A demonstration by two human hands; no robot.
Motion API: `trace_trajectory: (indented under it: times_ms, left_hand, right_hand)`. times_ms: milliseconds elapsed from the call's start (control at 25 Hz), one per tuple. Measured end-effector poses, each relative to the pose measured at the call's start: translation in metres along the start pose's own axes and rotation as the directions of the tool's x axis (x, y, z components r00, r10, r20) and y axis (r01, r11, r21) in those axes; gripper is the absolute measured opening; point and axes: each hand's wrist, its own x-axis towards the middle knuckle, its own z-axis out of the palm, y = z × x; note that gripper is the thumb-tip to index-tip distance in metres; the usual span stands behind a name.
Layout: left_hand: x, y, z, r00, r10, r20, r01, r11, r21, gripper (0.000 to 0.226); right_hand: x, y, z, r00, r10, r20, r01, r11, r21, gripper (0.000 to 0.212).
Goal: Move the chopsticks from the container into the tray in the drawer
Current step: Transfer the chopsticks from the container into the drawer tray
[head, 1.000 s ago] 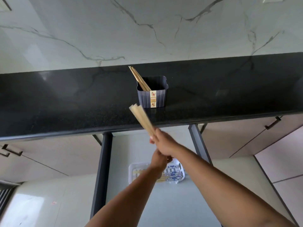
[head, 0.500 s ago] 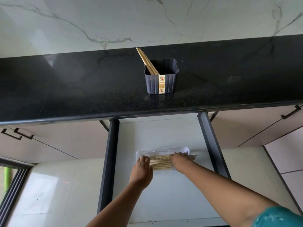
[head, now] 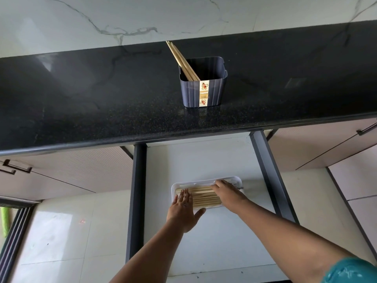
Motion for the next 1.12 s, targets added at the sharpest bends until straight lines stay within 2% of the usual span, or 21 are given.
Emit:
trace_trajectory:
  times_ms: [120,240,520,600,680,760,920,1120]
  left_hand:
    - [0.000,0.001,0.002,1.000,-0.008,0.013,0.007,1.000,0.024,0.099]
    - [0.001,0.004,-0.002,0.999,-0.029,0.023,0.027,0.997,0.071,0.100]
    - [-0.003,0.005,0.000,1.000,0.011,-0.014,-0.009,0.996,0.086,0.088]
    - [-0.007,0.000,0.001,0.990,0.079,-0.116,-0.077,0.997,0.021,0.076]
    - [-0.010,-0.005,0.001,0.929,0.211,-0.304,-0.223,0.975,-0.005,0.061]
    - [-0.008,-0.005,0.001,0.874,0.282,-0.397,-0.308,0.951,-0.003,0.055]
    - [-0.009,0.001,-0.003,0.953,0.142,-0.266,-0.168,0.982,-0.080,0.049]
    - [-0.007,0.001,0.000,0.986,0.122,-0.116,-0.110,0.988,0.107,0.060]
  right_hand:
    - [-0.014,0.007,0.005,0.995,0.076,-0.069,-0.079,0.997,-0.028,0.044]
    - [-0.014,0.006,0.002,0.974,0.226,0.031,-0.223,0.972,-0.074,0.036]
    - [-0.005,0.014,-0.009,0.980,0.199,-0.021,-0.198,0.980,0.024,0.041]
    - [-0.007,0.015,-0.007,0.978,0.204,-0.041,-0.201,0.978,0.060,0.039]
    - [-0.008,0.016,-0.006,0.981,0.182,-0.063,-0.174,0.978,0.112,0.042]
    - [-0.009,0.014,-0.003,0.989,0.141,-0.043,-0.131,0.975,0.178,0.045]
    - [-0.004,0.011,-0.002,0.993,0.114,-0.024,-0.110,0.985,0.131,0.034]
    - [0.002,0.011,-0.004,0.978,0.201,0.052,-0.203,0.978,0.039,0.040]
